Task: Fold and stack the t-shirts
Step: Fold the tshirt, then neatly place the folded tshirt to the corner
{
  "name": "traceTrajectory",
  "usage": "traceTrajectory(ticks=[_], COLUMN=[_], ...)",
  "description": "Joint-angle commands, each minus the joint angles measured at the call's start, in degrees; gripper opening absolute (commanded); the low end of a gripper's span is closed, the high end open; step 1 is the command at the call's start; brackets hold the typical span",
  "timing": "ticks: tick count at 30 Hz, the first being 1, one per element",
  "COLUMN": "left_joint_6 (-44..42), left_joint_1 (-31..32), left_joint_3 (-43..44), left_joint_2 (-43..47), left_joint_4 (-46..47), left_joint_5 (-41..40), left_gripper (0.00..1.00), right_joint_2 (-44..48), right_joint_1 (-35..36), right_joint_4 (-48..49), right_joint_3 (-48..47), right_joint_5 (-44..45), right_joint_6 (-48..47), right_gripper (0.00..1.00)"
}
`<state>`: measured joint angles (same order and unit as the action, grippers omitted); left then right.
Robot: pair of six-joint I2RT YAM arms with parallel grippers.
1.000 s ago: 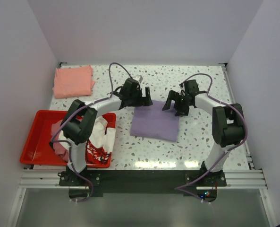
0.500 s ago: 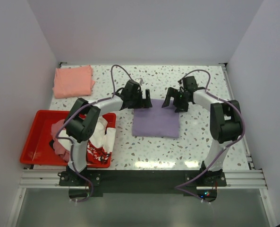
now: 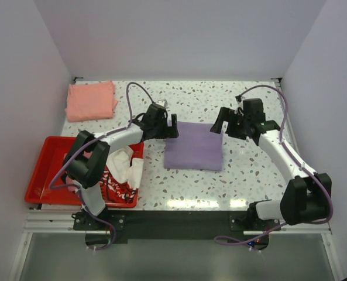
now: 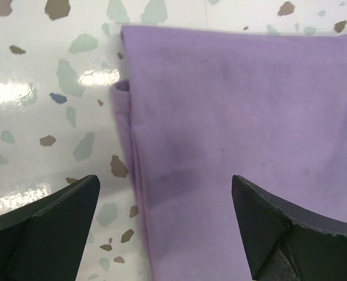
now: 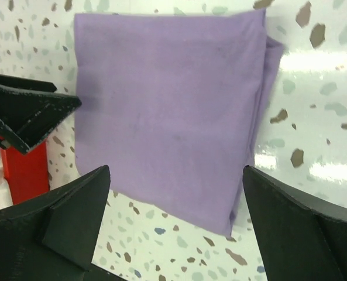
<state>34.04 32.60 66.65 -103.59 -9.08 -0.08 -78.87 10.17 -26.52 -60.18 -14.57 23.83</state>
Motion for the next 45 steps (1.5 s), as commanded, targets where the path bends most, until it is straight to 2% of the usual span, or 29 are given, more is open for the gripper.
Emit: traceTrajectory(ticks=[1, 7, 18, 24, 27, 28, 30, 33, 34, 35, 39, 45], left_joint_6=[1.6, 1.6, 1.6, 2.6, 3.1, 3.4, 3.6, 2.7, 2.2, 1.7, -0.7, -7.0], left_joint_1=[-0.3, -0.2, 4.0, 7.5, 8.1, 8.2, 8.6, 9.7, 9.9, 10.2, 10.2, 10.0], left_joint_3=[-1.3, -1.9, 1.5, 1.6, 2.1, 2.7, 3.4, 4.6, 4.5, 4.5, 4.2, 5.9], left_joint_2=[0.7, -0.6, -6.7, -7.2, -7.7, -7.9, -8.7, -9.5, -9.5, -9.3, -7.9, -6.0], left_joint_4=[-2.3, -1.5, -3.0, -3.8, -4.1, -4.9, -5.8, -6.8, -6.3, -5.8, -3.8, -3.1], left_joint_5=[-3.7, -2.9, -2.8, -7.2, -9.1, -9.9, -11.4, -13.5, -13.6, -13.6, -13.2, -19.2], left_gripper=[1.0, 0.98, 0.79, 0.61, 0.48, 0.41, 0.34, 0.18, 0.04, 0.0, 0.0, 0.0], right_joint_2=[3.7, 10.8, 15.9, 17.1, 16.9, 16.8, 16.7, 17.1, 17.0, 17.1, 16.8, 17.2], right_joint_1=[0.0, 0.0, -0.1, -0.1, 0.0, 0.0, -0.1, -0.1, 0.0, -0.1, 0.0, 0.0], right_joint_4=[-3.4, -7.2, -11.4, -11.7, -11.7, -11.6, -11.7, -11.5, -11.2, -11.0, -10.7, -10.5], right_joint_3=[3.5, 5.2, 5.2, 5.5, 5.5, 5.6, 5.7, 6.0, 6.2, 6.3, 6.7, 7.0], right_joint_5=[3.5, 4.3, 5.9, 7.0, 6.9, 6.8, 6.7, 7.3, 7.4, 7.6, 7.6, 8.2], right_joint_6=[-1.4, -2.9, -5.5, -5.8, -5.9, -5.9, -6.2, -6.1, -6.1, -6.0, -6.1, -6.2], right_gripper=[0.99, 0.99, 0.99, 0.99, 0.99, 0.99, 0.99, 0.99, 0.99, 0.99, 0.99, 0.99])
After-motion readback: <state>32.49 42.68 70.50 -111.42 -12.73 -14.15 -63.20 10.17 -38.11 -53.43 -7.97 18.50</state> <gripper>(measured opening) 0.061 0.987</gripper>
